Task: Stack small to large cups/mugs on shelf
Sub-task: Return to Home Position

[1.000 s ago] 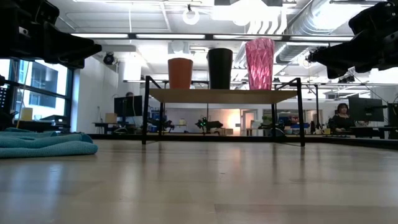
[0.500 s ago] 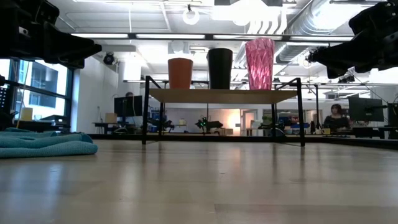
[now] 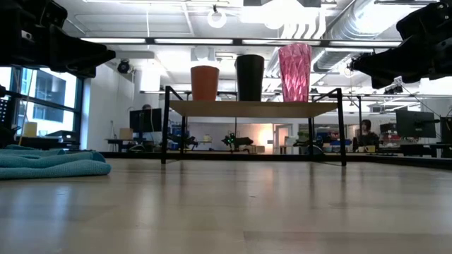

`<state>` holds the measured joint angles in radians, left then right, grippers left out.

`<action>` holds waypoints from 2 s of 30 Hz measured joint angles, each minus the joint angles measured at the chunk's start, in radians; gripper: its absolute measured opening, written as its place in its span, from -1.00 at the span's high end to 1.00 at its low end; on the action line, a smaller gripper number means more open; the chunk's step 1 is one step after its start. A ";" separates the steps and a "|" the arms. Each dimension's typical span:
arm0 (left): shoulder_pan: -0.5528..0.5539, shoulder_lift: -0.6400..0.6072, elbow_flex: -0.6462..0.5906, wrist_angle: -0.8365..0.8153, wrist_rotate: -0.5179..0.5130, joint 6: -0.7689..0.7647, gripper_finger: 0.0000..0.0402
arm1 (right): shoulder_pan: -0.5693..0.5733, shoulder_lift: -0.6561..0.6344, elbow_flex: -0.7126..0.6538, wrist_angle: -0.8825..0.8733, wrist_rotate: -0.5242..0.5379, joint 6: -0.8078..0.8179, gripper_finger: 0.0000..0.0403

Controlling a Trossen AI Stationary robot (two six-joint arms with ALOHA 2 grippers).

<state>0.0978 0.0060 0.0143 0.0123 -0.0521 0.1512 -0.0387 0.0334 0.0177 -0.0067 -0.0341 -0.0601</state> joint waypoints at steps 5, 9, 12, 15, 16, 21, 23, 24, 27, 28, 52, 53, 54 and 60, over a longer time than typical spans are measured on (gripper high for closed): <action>0.000 0.000 0.000 0.000 0.000 0.000 0.33 | 0.000 0.000 0.000 0.000 0.000 0.035 0.67; 0.000 0.000 0.000 0.000 0.000 0.000 0.33 | 0.000 0.000 0.000 0.000 0.000 0.071 0.67; 0.000 0.000 0.000 0.000 0.000 0.000 0.33 | 0.000 0.000 0.000 0.000 0.000 0.087 0.67; 0.000 0.000 0.000 0.000 0.000 0.000 0.33 | 0.000 0.000 0.000 0.000 0.000 0.082 0.67; 0.000 0.000 0.000 0.000 0.000 0.000 0.33 | 0.000 0.000 0.000 0.000 0.000 0.083 0.67; 0.000 0.000 0.000 0.000 0.000 0.000 0.33 | 0.000 0.000 0.000 0.000 0.000 0.086 0.67; 0.000 0.000 0.000 0.000 0.000 0.000 0.33 | 0.000 0.000 0.000 0.000 0.000 0.086 0.67; 0.000 0.000 0.000 0.000 0.000 0.000 0.33 | 0.000 0.000 0.000 0.000 0.000 0.086 0.67; 0.000 0.000 0.000 0.000 0.000 0.000 0.33 | 0.000 0.000 0.000 0.000 0.000 0.086 0.67; 0.000 0.000 0.000 0.000 0.000 0.000 0.33 | 0.000 0.000 0.000 0.000 0.000 0.086 0.67; 0.000 0.000 0.000 0.000 0.000 0.000 0.33 | 0.000 0.000 0.000 0.000 0.001 0.086 0.67; 0.000 0.000 0.000 0.000 0.000 0.000 0.33 | 0.000 0.000 0.000 0.000 0.001 0.086 0.67; 0.000 0.000 0.000 0.000 0.000 0.000 0.33 | 0.000 0.000 0.000 0.000 0.001 0.086 0.67; 0.000 0.000 0.000 0.000 0.000 0.000 0.33 | 0.000 0.000 0.000 0.000 0.001 0.086 0.67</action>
<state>0.0978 0.0059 0.0139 0.0120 -0.0525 0.1509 -0.0391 0.0334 0.0177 -0.0068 -0.0334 0.0258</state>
